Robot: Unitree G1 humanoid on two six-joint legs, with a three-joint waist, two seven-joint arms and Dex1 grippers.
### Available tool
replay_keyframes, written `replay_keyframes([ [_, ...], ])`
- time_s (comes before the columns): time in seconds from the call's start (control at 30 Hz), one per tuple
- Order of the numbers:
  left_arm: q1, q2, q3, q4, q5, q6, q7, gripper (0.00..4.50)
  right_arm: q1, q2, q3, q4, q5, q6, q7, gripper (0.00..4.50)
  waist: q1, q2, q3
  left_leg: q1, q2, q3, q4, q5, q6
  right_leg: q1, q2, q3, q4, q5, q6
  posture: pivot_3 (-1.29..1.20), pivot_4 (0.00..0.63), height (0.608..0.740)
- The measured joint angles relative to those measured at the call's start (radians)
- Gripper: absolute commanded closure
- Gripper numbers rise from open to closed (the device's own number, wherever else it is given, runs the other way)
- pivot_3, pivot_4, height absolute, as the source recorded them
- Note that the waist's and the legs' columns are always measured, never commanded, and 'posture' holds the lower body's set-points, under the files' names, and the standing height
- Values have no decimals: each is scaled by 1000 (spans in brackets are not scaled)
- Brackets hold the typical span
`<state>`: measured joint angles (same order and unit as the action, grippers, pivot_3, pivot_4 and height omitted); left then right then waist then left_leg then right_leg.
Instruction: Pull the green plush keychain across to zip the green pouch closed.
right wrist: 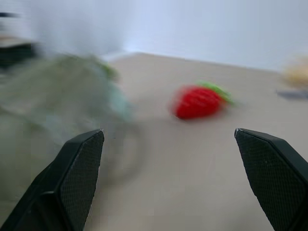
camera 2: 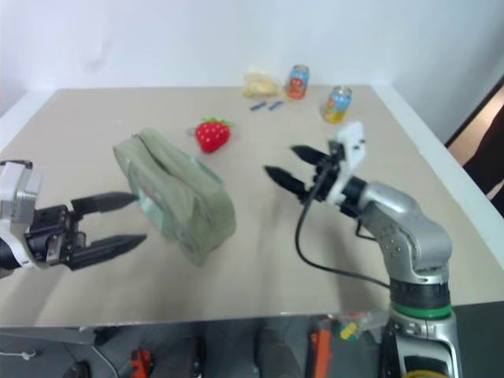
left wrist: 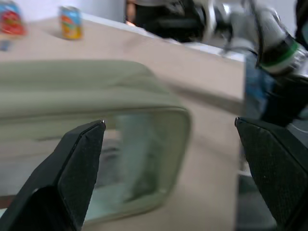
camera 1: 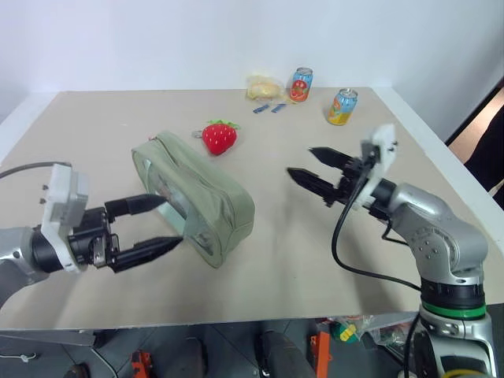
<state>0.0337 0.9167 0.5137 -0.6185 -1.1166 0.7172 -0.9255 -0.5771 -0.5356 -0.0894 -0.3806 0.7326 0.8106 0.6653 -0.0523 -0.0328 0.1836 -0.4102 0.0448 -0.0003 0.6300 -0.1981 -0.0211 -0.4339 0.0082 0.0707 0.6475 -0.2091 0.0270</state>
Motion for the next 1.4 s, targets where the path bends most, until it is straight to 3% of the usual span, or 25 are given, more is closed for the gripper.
replay_keyframes([
  [0.13, -7, 0, -19, 3, 25, -6, -6, 28, -7, 23, 123, -76, 51, 97, -2, 0, 8, 0, 0, -3, 2, -2, -1, -1, -1, -3, 3, -1, 1, -1, -4, 0, 150, 740],
  [0.33, -52, -13, -80, 11, 54, -22, 4, 28, -8, 59, 174, -61, 29, 118, -38, 0, 3, -1, 0, -6, 2, 0, 0, -1, -1, -6, 3, 0, 1, 0, -3, 0, 150, 740],
  [0.8, -91, -41, -124, 18, 87, -24, 25, 0, -7, 89, 178, -9, -3, 109, -39, 4475, 4, 0, 0, -8, 3, -1, 1, -1, -1, -7, 4, 0, 2, 0, -4, 0, 150, 740],
  [0.93, -100, -55, -133, 18, 88, -24, 33, 0, -10, 50, 178, -9, 2, 112, 10, 4475, 4, -1, 0, -8, 2, -1, 1, -1, -1, -7, 4, 0, 2, 1, -3, 0, 150, 740],
  [1.13, -124, -75, -165, 19, 97, -27, 44, 0, -141, -113, 235, 159, -108, -39, 273, 4475, 4, 0, 0, -9, 2, 0, 4, -1, -1, -7, 4, 0, 2, 1, -3, 0, 150, 740],
  [1.4, -161, -108, -226, 20, 112, -41, 51, 0, -446, -124, 328, 852, -429, -616, 573, 4475, 3, 0, 0, -8, 2, 1, 5, 0, -1, -7, 4, 1, 2, 5, -4, 0, 150, 740],
])
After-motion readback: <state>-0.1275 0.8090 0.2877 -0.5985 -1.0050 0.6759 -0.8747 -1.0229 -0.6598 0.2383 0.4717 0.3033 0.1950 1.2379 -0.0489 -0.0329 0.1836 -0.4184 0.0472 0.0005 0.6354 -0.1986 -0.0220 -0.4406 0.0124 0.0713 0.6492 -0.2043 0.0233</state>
